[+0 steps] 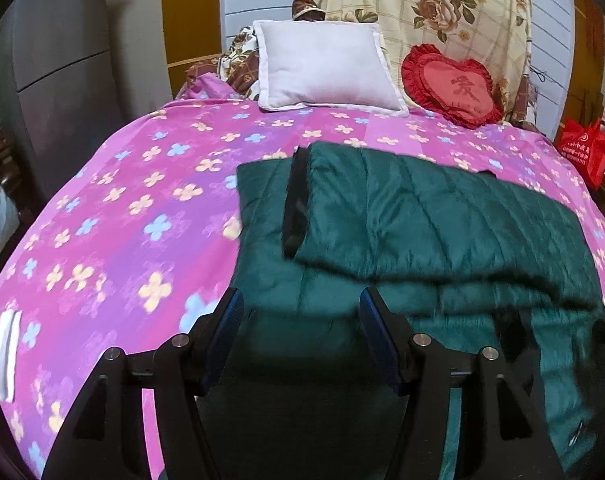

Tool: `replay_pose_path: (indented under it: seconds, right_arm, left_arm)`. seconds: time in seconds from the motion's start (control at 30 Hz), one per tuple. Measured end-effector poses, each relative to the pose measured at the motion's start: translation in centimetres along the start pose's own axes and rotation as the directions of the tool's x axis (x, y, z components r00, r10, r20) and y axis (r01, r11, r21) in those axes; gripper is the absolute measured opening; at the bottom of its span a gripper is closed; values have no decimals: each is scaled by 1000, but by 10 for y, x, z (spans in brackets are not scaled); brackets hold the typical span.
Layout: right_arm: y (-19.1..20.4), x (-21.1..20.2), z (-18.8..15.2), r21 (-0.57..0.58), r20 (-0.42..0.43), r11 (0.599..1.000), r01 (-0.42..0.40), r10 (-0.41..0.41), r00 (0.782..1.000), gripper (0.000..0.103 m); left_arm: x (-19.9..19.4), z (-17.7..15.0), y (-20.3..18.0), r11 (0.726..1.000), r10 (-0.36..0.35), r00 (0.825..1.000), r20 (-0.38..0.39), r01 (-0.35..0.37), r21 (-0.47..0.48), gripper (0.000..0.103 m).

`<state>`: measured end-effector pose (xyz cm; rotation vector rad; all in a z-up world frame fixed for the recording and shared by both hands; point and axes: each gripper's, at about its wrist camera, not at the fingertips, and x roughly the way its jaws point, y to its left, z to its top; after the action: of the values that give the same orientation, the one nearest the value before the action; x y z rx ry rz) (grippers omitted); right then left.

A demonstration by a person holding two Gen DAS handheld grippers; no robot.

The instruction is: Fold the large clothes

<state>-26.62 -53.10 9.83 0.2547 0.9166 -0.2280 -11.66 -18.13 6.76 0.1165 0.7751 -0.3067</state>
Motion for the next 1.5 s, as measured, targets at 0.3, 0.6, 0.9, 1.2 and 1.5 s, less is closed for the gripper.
replay_pose_path:
  seconds: [0.3, 0.6, 0.9, 1.2, 1.5]
  right_arm:
    - [2, -15, -35, 29, -41, 999, -23, 24, 999, 84]
    - [14, -30, -57, -6, -54, 999, -33, 32, 998, 84]
    - [15, -38, -75, -6, -72, 999, -39, 38, 997, 84]
    - [17, -56, -91, -24, -81, 998, -55, 53, 995, 84]
    - [18, -72, -106, -31, -82, 997, -69, 66, 994, 84]
  left_arm:
    - [-32, -27, 10, 999, 27, 1000, -12, -26, 18, 42]
    - [-53, -39, 15, 999, 28, 1000, -2, -28, 25, 42]
    - [-64, -54, 18, 999, 31, 999, -9, -30, 22, 42]
    - [-76, -67, 22, 999, 39, 999, -10, -39, 37, 42]
    - [-85, -81, 30, 999, 43, 999, -21, -43, 31, 42]
